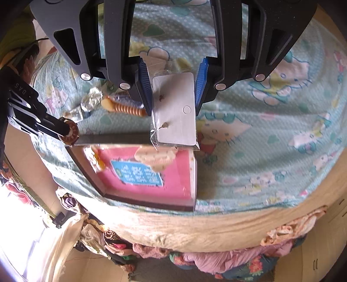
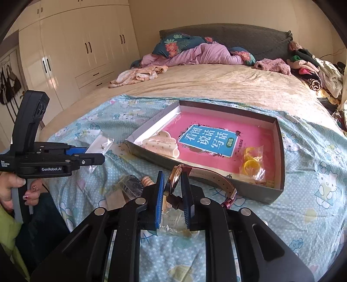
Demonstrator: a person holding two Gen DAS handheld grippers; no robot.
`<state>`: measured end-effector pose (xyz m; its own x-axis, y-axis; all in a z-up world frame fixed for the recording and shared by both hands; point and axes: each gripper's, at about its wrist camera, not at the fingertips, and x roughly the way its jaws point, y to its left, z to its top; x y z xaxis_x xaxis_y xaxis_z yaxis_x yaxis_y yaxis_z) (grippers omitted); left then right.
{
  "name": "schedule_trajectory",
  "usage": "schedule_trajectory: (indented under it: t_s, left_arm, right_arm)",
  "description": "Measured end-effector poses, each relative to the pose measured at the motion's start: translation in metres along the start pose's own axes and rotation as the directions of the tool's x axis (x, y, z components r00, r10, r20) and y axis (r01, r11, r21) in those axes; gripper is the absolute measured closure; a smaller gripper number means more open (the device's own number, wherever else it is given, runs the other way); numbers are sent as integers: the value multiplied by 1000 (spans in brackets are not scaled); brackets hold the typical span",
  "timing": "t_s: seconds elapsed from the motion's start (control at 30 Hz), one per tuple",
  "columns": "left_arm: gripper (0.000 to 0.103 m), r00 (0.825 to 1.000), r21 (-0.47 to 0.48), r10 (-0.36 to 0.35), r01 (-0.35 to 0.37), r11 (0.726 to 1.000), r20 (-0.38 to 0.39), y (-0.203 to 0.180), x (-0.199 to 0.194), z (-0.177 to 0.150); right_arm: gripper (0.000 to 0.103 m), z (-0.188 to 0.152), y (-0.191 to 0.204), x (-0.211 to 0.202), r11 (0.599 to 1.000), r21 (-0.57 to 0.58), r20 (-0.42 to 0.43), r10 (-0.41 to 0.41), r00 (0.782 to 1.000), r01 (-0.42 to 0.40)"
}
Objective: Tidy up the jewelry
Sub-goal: 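Grasp the brown leather watch with the right tool while the left tool grasps the white earring card, then carry the watch and earring card into the pink box while both tools open to release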
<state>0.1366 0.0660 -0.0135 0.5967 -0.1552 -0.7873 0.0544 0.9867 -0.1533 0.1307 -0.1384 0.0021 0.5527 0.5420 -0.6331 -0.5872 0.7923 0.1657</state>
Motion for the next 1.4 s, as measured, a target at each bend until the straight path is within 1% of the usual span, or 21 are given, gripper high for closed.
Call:
schedule_trajectory:
  t_s: [0.2,0.4,0.6,0.83,1.03,1.27,1.4]
  left_arm:
    - [75,999,-34,18,-16,999,50,11,-16,25]
    - [75,995,-52,33,-28,998,96,14,-30,47]
    - [75,992,-52,27,-21,998,123,8,-29,67]
    - [75,991,-44,21,-16,999,135,-5,-7,93]
    - [75,992,-23,30,-28,999,122,-21,25,107]
    - [75,996,6,28,-28,1000,90,-37,67,111]
    - [75,999,-7,18,-18,1000,48,-33,92,111]
  right_arm:
    - [88,13,-7,-19,1000,-5,56,-7,998,7]
    - [88,28,-19,-30,1000,-7,106,-22,994,23]
    - [88,44,-31,-31,999,-1,146,-39,989,40]
    - [88,59,-49,-23,998,13,159,-63,985,62]
    - [88,65,-75,-15,994,51,150,-99,984,93]
    - [88,66,-96,3,991,66,106,-125,986,119]
    - [88,64,-100,17,991,65,78,-123,989,118]
